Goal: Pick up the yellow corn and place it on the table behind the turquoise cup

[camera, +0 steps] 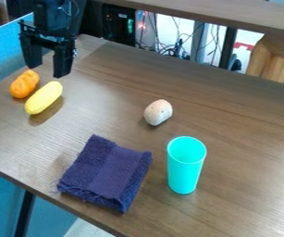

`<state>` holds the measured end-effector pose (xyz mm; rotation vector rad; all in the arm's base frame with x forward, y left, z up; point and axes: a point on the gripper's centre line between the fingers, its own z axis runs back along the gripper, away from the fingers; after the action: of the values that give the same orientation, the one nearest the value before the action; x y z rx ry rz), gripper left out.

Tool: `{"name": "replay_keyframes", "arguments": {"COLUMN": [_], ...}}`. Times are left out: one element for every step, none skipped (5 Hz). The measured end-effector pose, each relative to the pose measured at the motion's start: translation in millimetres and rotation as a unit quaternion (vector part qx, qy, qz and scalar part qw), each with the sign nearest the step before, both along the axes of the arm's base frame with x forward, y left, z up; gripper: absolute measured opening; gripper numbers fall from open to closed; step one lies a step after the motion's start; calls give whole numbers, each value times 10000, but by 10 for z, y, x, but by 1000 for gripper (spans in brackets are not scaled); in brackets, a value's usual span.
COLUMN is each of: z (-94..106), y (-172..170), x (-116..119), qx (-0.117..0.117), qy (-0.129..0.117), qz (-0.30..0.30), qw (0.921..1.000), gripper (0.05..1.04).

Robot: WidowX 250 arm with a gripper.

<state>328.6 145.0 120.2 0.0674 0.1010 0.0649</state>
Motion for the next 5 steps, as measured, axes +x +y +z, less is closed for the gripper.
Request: {"name": "replay_keyframes", "arguments": {"z": [-143,-173,-336,-474,-617], "y": [-22,33,209,381,455], "x": [-19,26,69,107,156], "qx": [-88,-24,185,510,594], "qy": [205,130,187,526,779], "qz": [-14,-301,-459,-309,-138], "qw": [9998,9995,9986,9968,9951], "gripper": [1001,1001,1001,1001,1001]}}
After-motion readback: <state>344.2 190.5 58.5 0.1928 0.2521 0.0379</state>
